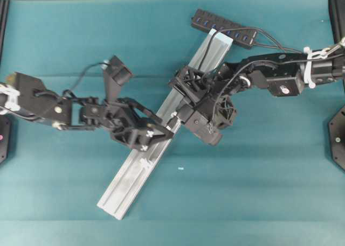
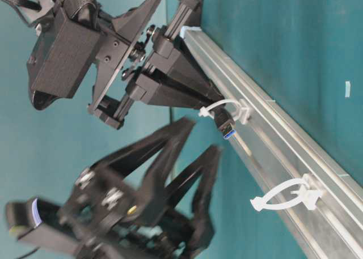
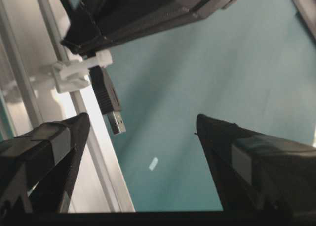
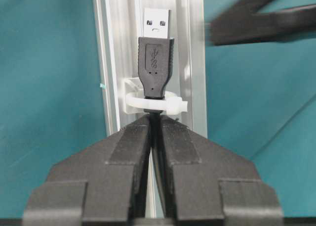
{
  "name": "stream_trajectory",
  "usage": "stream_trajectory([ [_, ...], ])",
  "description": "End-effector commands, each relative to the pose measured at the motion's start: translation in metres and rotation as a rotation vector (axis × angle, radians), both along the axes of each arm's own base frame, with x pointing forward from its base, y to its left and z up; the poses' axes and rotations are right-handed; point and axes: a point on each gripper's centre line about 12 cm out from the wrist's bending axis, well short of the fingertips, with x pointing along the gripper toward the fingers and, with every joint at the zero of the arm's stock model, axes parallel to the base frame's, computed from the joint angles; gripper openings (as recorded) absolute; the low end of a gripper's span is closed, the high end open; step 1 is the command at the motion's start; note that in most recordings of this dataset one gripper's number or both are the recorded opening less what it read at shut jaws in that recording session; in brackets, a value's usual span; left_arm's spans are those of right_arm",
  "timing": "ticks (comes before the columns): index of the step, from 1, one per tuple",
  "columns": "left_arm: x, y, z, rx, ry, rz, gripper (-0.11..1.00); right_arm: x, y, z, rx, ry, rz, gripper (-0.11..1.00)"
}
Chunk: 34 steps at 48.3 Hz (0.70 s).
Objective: Pass the USB cable through three rings with both arms.
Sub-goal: 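Close the left gripper on the plug emerging from the second ring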
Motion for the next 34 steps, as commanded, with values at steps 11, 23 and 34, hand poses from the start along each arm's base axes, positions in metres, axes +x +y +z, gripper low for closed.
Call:
stream_trajectory([
  [11, 0.013, 0.006, -0.005, 0.004, -0.004, 0.010, 0.94, 0.003, 0.001, 0.004, 0.006, -0.015, -0.010, 0.09],
  [23, 0.011, 0.006, -0.007, 0.004, 0.003, 0.010, 0.94, 0.003, 0.001, 0.004, 0.008, -0.015, -0.011, 0.09],
  [34, 0.013, 0.007, -0.009, 0.004, 0.006, 0.013, 0.88, 0.004, 0.001, 0.004, 0.007, -0.018, -0.011, 0.09],
])
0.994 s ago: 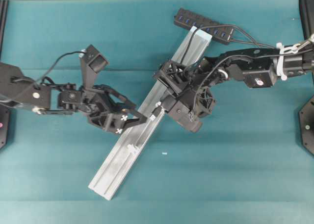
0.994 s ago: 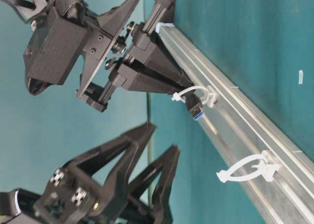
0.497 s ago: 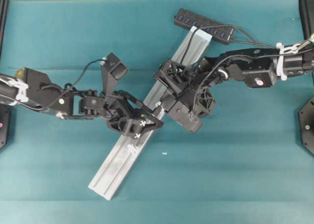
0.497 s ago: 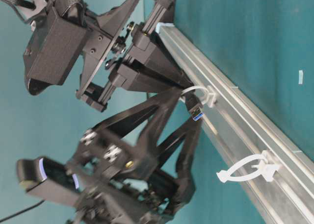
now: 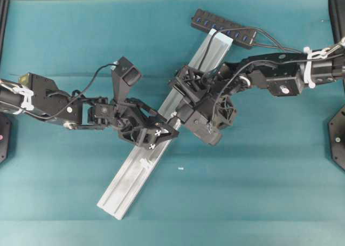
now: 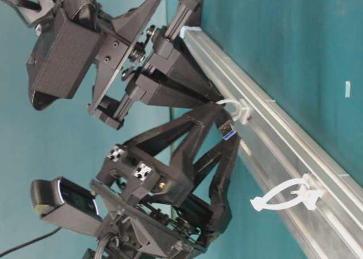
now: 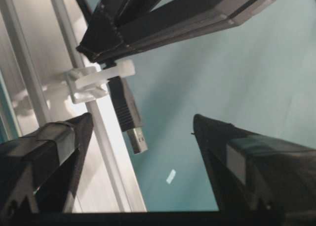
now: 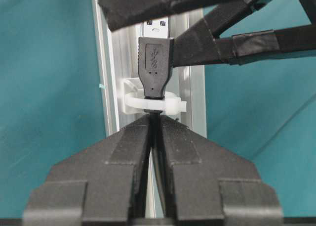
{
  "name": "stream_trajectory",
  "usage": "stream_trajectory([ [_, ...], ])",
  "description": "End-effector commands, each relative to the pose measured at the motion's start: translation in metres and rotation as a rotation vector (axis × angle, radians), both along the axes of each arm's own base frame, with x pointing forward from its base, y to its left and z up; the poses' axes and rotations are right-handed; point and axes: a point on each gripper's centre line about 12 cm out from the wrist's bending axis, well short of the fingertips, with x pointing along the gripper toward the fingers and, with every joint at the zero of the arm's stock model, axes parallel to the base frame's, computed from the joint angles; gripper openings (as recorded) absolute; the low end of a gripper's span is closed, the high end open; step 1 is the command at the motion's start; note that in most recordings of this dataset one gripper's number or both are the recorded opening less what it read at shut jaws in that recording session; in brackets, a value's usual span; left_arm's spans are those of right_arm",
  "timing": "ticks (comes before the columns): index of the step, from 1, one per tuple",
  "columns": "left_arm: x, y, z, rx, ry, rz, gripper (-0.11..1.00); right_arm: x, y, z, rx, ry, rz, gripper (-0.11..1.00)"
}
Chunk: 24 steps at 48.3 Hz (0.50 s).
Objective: Pass the USB cable through three rings with both arms.
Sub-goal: 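Close the left gripper on the plug emerging from the second ring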
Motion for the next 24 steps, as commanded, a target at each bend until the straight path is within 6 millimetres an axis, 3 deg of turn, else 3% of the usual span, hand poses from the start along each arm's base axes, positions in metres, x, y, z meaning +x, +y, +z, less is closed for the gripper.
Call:
stream_trajectory([
  [1, 0.0039, -0.0007, 0.0063, 0.005, -0.024, -0.006, 0.87, 0.0034, 0.0013, 0.0031, 0.008, -0.014, -0.011, 0.09],
  [10, 0.0035, 0.0012, 0.0057, 0.005, -0.018, -0.001, 0.77, 0.0034, 0.0013, 0.0031, 0.008, -0.014, -0.011, 0.09],
  [14, 0.0039, 0.0031, 0.0063, 0.007, -0.021, 0.003, 0.61, 0.0030, 0.0016, 0.0029, 0.010, -0.010, -0.009, 0.09],
  [20, 0.0041, 0.0037, 0.0069, 0.015, -0.027, 0.000, 0.26, 0.0020, 0.0019, 0.0019, 0.011, -0.005, -0.008, 0.09],
  [24, 0.0037, 0.0043, 0.0071, 0.017, -0.027, 0.001, 0.12, 0.0019, 0.0012, 0.0019, 0.011, -0.005, -0.010, 0.09],
])
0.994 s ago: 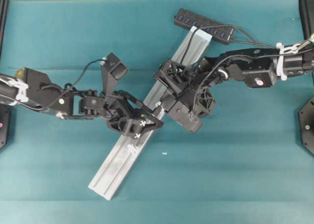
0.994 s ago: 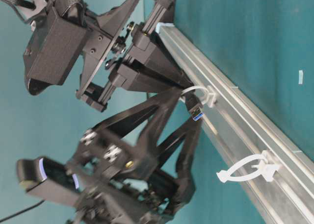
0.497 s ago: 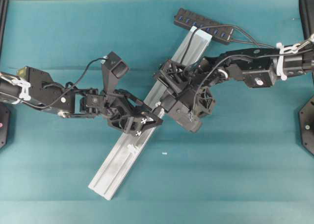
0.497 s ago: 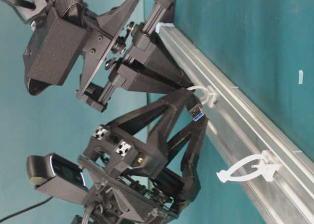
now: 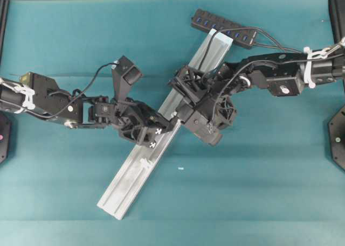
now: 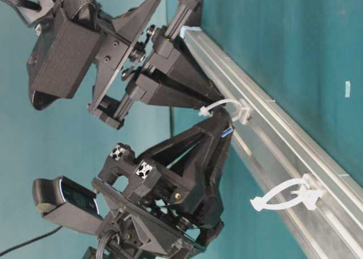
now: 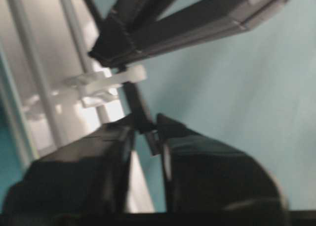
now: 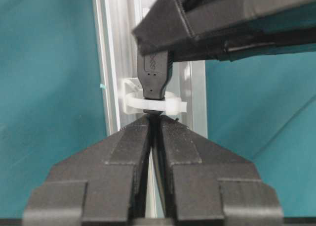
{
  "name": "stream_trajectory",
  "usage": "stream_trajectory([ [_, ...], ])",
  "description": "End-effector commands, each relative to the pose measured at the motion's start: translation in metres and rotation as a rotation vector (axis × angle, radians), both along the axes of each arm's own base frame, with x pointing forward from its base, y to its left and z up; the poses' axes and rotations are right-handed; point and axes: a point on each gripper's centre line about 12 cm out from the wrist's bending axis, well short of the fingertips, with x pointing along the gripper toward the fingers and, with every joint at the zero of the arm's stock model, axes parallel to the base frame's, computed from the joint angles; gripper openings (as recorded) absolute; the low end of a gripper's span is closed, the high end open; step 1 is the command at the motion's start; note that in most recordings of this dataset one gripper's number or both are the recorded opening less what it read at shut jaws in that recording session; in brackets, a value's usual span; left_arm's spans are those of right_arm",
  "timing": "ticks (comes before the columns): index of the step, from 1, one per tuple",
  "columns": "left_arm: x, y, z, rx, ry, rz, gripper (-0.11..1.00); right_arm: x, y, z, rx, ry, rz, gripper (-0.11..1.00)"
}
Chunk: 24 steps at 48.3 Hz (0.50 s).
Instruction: Pass the USB cable through three rings with both arms.
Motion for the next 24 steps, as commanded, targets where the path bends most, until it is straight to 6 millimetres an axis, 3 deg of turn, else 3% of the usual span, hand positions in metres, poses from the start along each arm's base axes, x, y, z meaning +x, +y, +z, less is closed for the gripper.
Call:
stream_trajectory([
  [1, 0.0036, -0.0007, 0.0074, 0.009, -0.029, -0.007, 0.12, 0.0019, 0.0016, 0.0016, 0.008, -0.007, -0.009, 0.09],
  [24, 0.0037, -0.0019, 0.0078, 0.006, -0.026, -0.009, 0.12, 0.0044, -0.0006, 0.0032, -0.008, -0.032, -0.018, 0.09],
])
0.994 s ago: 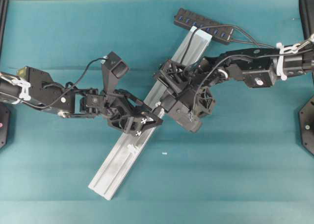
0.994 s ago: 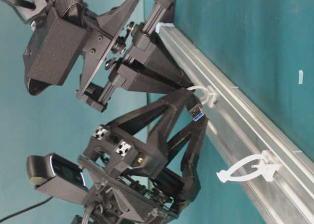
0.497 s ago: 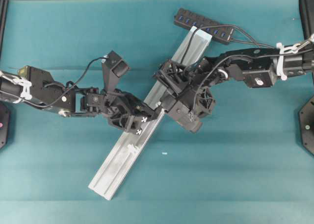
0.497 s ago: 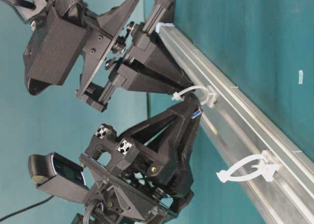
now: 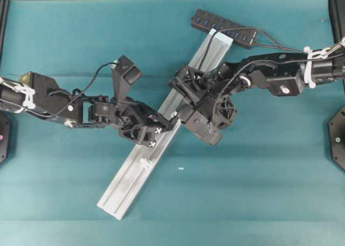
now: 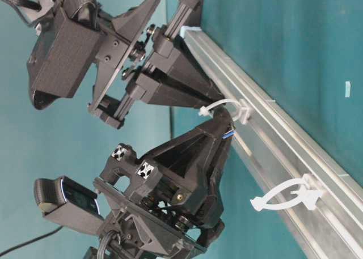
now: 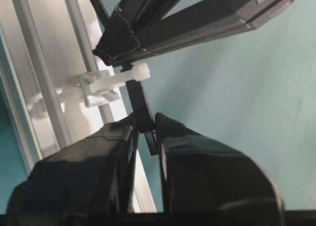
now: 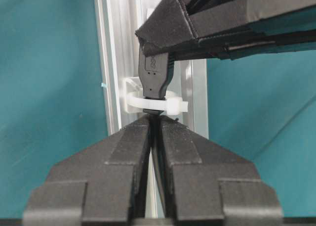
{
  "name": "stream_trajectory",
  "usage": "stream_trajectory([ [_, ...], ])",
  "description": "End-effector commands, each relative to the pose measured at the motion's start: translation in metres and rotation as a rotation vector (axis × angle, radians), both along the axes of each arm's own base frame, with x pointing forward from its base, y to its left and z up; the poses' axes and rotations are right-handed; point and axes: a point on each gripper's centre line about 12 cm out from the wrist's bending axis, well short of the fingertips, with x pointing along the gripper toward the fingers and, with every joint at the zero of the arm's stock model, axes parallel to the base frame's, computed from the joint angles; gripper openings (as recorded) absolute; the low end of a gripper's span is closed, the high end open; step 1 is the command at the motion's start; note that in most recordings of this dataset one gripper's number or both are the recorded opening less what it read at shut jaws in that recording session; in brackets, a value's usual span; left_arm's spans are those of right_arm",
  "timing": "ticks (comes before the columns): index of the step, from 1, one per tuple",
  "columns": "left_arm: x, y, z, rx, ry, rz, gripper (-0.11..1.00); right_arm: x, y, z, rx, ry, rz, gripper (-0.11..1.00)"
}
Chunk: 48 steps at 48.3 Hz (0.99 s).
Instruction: Pass the USB cable through three rings with both arms.
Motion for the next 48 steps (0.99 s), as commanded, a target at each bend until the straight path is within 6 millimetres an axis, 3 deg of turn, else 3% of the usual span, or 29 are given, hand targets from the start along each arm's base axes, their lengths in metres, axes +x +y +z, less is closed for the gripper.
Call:
stream_trajectory([
  [1, 0.004, -0.002, 0.008, 0.005, -0.027, -0.008, 0.12, 0.004, -0.001, 0.004, -0.008, -0.034, -0.018, 0.09],
  [12, 0.000, -0.003, 0.005, -0.001, -0.015, -0.007, 0.12, 0.006, -0.003, 0.005, -0.017, -0.053, -0.029, 0.09],
  [16, -0.002, -0.005, 0.003, -0.003, -0.011, -0.012, 0.12, 0.003, -0.001, 0.003, -0.008, -0.035, -0.023, 0.16],
  [20, -0.003, -0.008, 0.002, -0.003, -0.008, -0.020, 0.12, 0.002, 0.001, 0.003, 0.002, -0.017, -0.013, 0.32],
  [28, -0.005, -0.013, 0.002, -0.006, -0.003, -0.031, 0.12, -0.001, 0.006, 0.003, -0.007, -0.031, -0.009, 0.79],
  [31, -0.005, -0.015, 0.003, -0.010, -0.008, -0.033, 0.11, -0.002, 0.006, 0.007, -0.022, -0.058, -0.016, 0.89],
  [48, -0.034, -0.020, 0.010, -0.064, -0.003, -0.018, 0.10, -0.011, 0.014, 0.018, -0.054, -0.132, -0.025, 0.86],
])
